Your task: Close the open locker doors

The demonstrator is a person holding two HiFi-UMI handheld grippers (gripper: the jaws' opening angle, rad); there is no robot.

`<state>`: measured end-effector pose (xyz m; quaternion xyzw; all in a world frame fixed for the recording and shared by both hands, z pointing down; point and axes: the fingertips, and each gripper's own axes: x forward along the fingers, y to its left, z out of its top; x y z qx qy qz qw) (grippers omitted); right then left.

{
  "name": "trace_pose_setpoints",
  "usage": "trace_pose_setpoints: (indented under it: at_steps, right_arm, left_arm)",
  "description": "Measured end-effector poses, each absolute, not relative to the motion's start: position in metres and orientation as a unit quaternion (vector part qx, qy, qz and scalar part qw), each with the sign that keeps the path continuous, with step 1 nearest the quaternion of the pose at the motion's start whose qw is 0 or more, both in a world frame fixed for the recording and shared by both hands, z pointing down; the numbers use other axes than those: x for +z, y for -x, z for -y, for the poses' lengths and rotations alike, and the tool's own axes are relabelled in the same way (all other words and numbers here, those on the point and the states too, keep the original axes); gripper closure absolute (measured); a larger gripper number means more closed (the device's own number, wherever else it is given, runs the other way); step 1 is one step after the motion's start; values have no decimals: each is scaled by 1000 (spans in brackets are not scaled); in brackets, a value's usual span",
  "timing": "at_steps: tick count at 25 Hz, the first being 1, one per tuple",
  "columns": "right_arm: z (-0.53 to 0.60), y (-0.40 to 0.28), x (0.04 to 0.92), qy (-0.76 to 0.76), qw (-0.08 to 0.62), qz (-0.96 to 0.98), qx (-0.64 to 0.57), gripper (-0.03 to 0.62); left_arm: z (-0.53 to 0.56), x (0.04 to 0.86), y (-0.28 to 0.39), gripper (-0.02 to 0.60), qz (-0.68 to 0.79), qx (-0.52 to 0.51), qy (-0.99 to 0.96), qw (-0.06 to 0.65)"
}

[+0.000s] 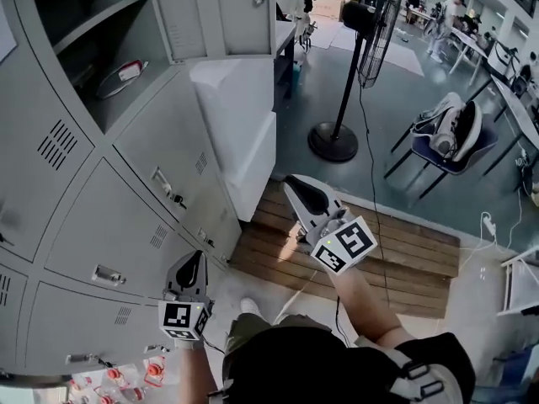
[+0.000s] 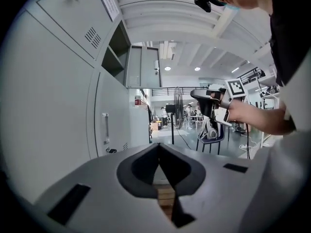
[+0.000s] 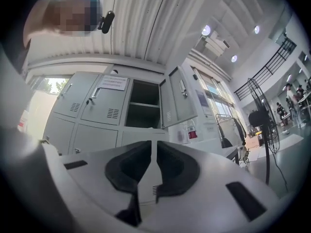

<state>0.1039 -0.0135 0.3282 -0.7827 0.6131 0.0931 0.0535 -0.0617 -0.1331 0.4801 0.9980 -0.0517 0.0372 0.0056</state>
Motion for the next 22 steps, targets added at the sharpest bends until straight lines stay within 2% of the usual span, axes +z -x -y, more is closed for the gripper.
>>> trace_pose_setpoints:
  at_steps: [15,22]
  right_arm:
    - [61,-213,287,837,54,-527,137,545]
    - [66,-259,257,838,74,-518,155,506]
  left_arm:
    - [203,472,-60,574,-56,15,-998,-11]
    - [214,473,-88,574,-73,18,-997,-12]
